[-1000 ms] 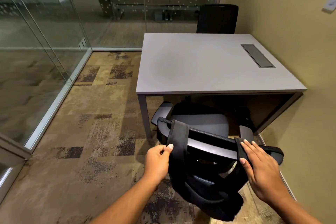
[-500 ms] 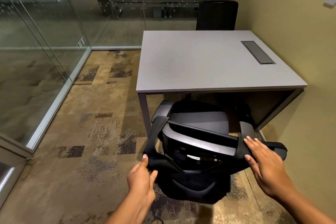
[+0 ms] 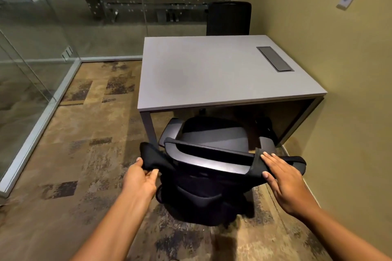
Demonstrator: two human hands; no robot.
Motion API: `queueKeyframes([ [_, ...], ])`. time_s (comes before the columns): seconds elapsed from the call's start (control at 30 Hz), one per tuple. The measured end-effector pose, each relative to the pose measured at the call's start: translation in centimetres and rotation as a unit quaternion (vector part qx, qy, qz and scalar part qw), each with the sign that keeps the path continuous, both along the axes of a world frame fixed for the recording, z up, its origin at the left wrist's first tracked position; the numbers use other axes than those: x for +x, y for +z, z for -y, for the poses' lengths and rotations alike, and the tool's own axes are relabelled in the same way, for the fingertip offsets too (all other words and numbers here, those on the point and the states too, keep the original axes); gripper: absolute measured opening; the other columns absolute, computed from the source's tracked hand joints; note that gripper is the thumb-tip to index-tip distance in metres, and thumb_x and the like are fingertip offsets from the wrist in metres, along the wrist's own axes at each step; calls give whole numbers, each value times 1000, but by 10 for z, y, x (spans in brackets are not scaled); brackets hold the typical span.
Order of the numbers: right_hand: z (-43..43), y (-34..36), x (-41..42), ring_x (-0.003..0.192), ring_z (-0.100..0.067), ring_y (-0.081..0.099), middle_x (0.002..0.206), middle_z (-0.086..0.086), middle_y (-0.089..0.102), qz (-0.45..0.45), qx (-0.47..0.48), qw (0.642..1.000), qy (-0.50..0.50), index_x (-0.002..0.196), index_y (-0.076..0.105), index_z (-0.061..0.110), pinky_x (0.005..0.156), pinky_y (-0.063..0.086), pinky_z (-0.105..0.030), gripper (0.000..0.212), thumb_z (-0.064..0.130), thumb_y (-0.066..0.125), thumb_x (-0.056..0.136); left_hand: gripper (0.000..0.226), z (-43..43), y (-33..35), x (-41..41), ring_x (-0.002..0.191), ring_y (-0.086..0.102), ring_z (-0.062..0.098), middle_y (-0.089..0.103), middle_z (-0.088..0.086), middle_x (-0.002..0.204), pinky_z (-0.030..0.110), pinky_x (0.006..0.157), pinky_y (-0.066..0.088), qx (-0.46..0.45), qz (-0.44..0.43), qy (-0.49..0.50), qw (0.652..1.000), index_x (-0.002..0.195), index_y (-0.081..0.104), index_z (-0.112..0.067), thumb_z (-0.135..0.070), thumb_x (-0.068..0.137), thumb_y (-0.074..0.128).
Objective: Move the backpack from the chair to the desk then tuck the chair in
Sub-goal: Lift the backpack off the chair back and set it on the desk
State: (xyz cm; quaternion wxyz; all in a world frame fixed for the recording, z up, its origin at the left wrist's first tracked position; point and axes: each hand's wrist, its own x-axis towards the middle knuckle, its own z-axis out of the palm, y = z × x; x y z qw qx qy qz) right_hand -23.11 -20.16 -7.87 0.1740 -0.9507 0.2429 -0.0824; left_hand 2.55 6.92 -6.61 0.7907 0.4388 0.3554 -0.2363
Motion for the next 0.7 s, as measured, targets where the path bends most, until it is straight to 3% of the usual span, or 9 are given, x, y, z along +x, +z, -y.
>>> queueKeyframes([
  [0.1,-3,2,0,142,-2,18,154,10,33,2,0,1000,-4,148,31,32,112,23,-33,68,67,18,91,35,2,2,-8,123,50,29,51,17,133,39,103,40,9,12,-20,1000,132,47,-1,-20,102,45],
  [0.27,-18,6,8,146,-7,11,156,13,23,-23,-22,999,-19,150,25,30,112,13,-29,80,74,28,84,16,-7,0,-45,101,59,22,63,12,109,37,88,48,91,93,-136,982,107,59,-2,-14,96,56],
  [0.4,-31,6,10,147,-15,16,157,4,29,-19,-71,997,4,149,31,25,116,16,-33,80,70,42,83,27,-7,-2,-79,75,53,21,61,12,77,31,64,43,153,245,-332,898,73,64,-5,-23,93,61],
  [0.47,-36,5,7,147,-16,17,156,3,30,-20,-89,996,13,148,32,24,117,17,-36,80,67,46,82,39,-1,2,-90,70,48,21,54,12,70,32,63,37,162,307,-393,851,62,60,-8,-37,88,65],
  [0.53,-37,4,2,147,-16,16,156,5,30,-18,-87,996,10,148,31,25,118,16,-36,80,65,49,82,51,9,7,-97,64,45,19,50,9,64,35,62,33,170,366,-427,809,58,55,-7,-53,77,64],
  [0.7,-26,1,-15,147,-12,13,158,5,26,12,-55,998,-8,148,32,29,115,27,-37,72,52,59,85,55,39,27,-119,63,46,16,51,8,62,35,62,36,135,443,-465,755,64,58,-1,-55,78,59],
])
